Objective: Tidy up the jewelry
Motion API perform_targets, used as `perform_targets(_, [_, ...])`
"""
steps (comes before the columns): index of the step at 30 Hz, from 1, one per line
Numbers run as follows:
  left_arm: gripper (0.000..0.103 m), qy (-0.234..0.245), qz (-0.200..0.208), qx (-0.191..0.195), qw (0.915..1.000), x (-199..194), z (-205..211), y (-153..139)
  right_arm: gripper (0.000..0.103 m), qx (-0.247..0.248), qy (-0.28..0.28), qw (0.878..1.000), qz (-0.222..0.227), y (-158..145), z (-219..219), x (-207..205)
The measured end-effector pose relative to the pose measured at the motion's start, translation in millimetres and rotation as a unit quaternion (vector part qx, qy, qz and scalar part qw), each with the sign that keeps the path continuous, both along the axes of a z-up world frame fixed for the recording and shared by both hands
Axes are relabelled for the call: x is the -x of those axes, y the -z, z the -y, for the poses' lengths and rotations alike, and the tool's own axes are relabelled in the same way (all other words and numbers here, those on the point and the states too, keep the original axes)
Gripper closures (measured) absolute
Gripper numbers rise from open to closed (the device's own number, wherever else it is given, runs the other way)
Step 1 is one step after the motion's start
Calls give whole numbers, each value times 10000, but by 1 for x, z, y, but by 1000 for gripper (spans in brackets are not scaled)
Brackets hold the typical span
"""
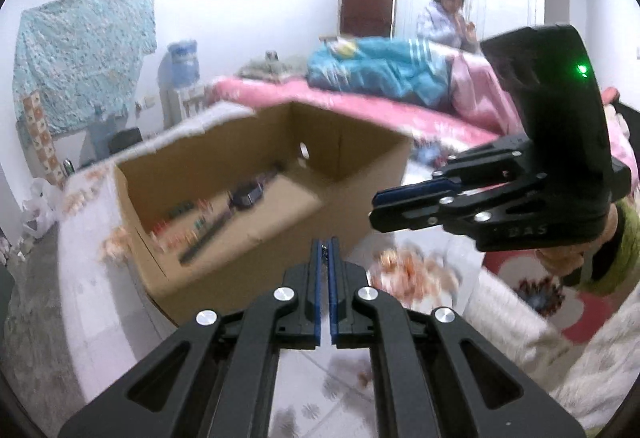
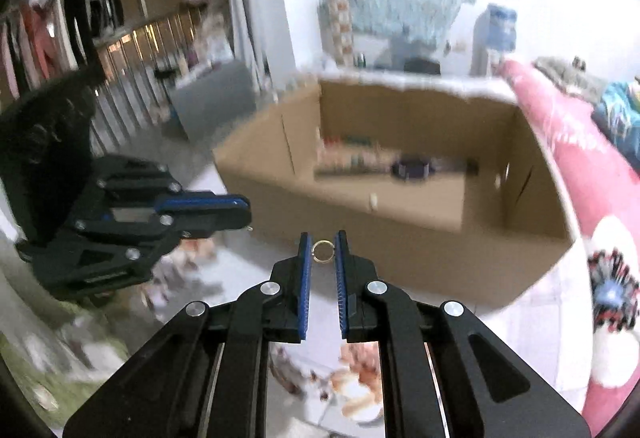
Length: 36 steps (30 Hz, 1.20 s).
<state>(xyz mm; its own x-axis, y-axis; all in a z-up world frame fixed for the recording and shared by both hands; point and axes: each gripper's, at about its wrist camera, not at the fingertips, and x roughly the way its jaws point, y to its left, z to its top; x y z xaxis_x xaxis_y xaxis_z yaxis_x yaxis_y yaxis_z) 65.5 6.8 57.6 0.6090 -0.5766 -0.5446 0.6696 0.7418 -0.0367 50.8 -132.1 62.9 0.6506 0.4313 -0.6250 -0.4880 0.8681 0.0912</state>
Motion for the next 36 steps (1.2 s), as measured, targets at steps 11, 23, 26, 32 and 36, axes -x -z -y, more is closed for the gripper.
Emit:
perform_targets(11, [100,-525,-722,-469,9949,-102,3,4,93,-302,266,9973,-621,-7,13,-99])
perform_targets(23, [96,-709,-1326,-719,9860,-147,15,25,78,-278,553,9934,-968,11,24,-133])
perform_targets(26, [93,-739,-1297,-720,9862,-147,15,23,77,-353,577,9936,-903,8,29,-131])
perform_targets(32, [91,-834,-1189,-598,9876,-142,10,16,76,-618,645,9935,-704,-5,41,-118])
perform_targets(36, [91,-699,-709,-195,9948,-116,-1,-4,69,-869,592,9938,-365,-20,52,-92])
